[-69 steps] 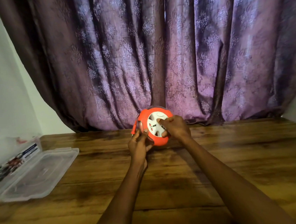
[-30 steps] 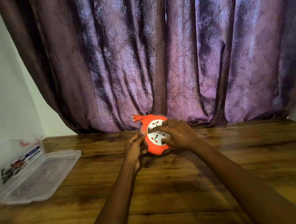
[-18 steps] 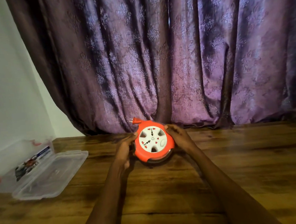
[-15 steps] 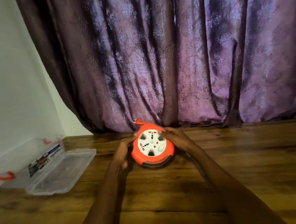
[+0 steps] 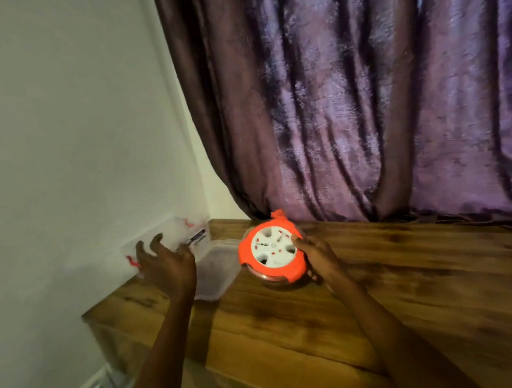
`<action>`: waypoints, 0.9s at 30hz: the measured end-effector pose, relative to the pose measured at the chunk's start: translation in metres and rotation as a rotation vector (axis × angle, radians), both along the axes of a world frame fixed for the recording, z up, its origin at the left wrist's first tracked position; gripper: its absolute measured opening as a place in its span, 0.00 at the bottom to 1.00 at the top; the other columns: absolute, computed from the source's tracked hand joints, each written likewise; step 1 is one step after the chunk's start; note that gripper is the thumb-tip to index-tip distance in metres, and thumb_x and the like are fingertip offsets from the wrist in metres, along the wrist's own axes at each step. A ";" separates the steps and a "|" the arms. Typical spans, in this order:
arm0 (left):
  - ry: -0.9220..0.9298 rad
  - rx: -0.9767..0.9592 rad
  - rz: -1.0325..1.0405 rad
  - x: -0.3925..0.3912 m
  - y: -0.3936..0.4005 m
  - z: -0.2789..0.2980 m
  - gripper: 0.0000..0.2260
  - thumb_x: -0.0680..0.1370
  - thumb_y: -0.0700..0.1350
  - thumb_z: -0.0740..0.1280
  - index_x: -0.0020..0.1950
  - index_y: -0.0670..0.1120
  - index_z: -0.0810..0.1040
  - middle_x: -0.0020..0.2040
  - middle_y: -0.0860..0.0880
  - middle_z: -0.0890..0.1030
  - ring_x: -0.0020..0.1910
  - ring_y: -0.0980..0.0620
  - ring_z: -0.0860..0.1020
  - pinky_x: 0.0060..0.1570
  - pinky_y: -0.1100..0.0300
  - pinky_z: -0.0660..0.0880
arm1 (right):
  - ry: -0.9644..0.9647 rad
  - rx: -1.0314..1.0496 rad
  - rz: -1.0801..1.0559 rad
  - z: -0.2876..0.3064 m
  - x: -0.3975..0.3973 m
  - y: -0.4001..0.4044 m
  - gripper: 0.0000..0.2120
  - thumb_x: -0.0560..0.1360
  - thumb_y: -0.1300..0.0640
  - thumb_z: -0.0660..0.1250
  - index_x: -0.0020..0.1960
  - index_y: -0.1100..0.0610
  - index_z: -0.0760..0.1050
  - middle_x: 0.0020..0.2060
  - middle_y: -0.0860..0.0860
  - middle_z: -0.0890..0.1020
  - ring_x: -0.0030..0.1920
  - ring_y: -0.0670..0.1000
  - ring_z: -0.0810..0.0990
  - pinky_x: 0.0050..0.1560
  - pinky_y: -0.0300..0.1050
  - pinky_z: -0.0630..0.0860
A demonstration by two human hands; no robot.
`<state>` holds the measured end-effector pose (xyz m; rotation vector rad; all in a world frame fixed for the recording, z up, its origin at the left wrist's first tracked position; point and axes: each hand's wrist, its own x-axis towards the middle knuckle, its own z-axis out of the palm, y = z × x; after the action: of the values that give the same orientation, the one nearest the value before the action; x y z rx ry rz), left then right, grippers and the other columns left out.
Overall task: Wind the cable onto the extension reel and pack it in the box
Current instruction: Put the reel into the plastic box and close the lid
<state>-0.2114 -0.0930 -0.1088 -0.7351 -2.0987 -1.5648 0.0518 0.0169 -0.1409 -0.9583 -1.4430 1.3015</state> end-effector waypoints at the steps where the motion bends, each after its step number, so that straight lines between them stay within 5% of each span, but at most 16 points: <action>1: -0.042 -0.047 0.010 -0.014 -0.005 -0.002 0.28 0.74 0.45 0.72 0.72 0.41 0.71 0.77 0.33 0.62 0.74 0.31 0.64 0.73 0.43 0.59 | -0.010 0.014 -0.027 -0.005 -0.007 -0.001 0.14 0.77 0.45 0.68 0.49 0.58 0.79 0.21 0.53 0.72 0.15 0.49 0.65 0.18 0.33 0.58; 3: -0.138 -0.168 -0.052 -0.034 -0.011 -0.006 0.32 0.75 0.50 0.74 0.76 0.44 0.67 0.78 0.32 0.57 0.75 0.30 0.62 0.74 0.43 0.59 | -0.056 0.051 -0.076 -0.016 -0.015 -0.002 0.13 0.77 0.46 0.70 0.49 0.57 0.76 0.19 0.47 0.73 0.14 0.46 0.67 0.16 0.33 0.59; 7: -0.155 -0.215 -0.201 -0.051 -0.010 -0.013 0.22 0.79 0.50 0.70 0.71 0.44 0.74 0.68 0.34 0.75 0.66 0.34 0.74 0.63 0.43 0.73 | -0.137 0.117 -0.106 -0.026 -0.017 -0.001 0.15 0.74 0.43 0.72 0.47 0.54 0.76 0.20 0.44 0.74 0.16 0.41 0.70 0.15 0.34 0.61; 13: -0.117 -0.182 -0.212 -0.061 -0.006 -0.010 0.19 0.80 0.44 0.69 0.69 0.41 0.75 0.64 0.34 0.78 0.63 0.34 0.76 0.59 0.46 0.75 | -0.183 0.140 -0.104 -0.033 -0.009 -0.001 0.18 0.73 0.38 0.70 0.50 0.51 0.75 0.29 0.48 0.78 0.23 0.47 0.73 0.25 0.42 0.65; 17: -0.149 -0.099 -0.157 -0.067 -0.002 -0.004 0.10 0.78 0.41 0.69 0.57 0.37 0.80 0.56 0.34 0.82 0.55 0.34 0.80 0.52 0.48 0.76 | -0.180 0.117 -0.122 -0.031 -0.001 -0.005 0.17 0.73 0.38 0.70 0.51 0.51 0.75 0.29 0.47 0.78 0.24 0.47 0.73 0.26 0.41 0.65; 27: -0.098 0.193 -0.313 -0.047 0.010 0.021 0.11 0.78 0.45 0.71 0.56 0.39 0.80 0.53 0.39 0.83 0.53 0.41 0.80 0.52 0.55 0.74 | 0.040 0.093 -0.222 -0.007 0.013 -0.018 0.15 0.76 0.45 0.70 0.52 0.56 0.75 0.32 0.52 0.80 0.17 0.43 0.68 0.17 0.36 0.62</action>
<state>-0.2586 -0.0829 -0.0874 -0.9700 -1.9322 -1.9742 0.0647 -0.0007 -0.1476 -0.9943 -1.3141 1.0760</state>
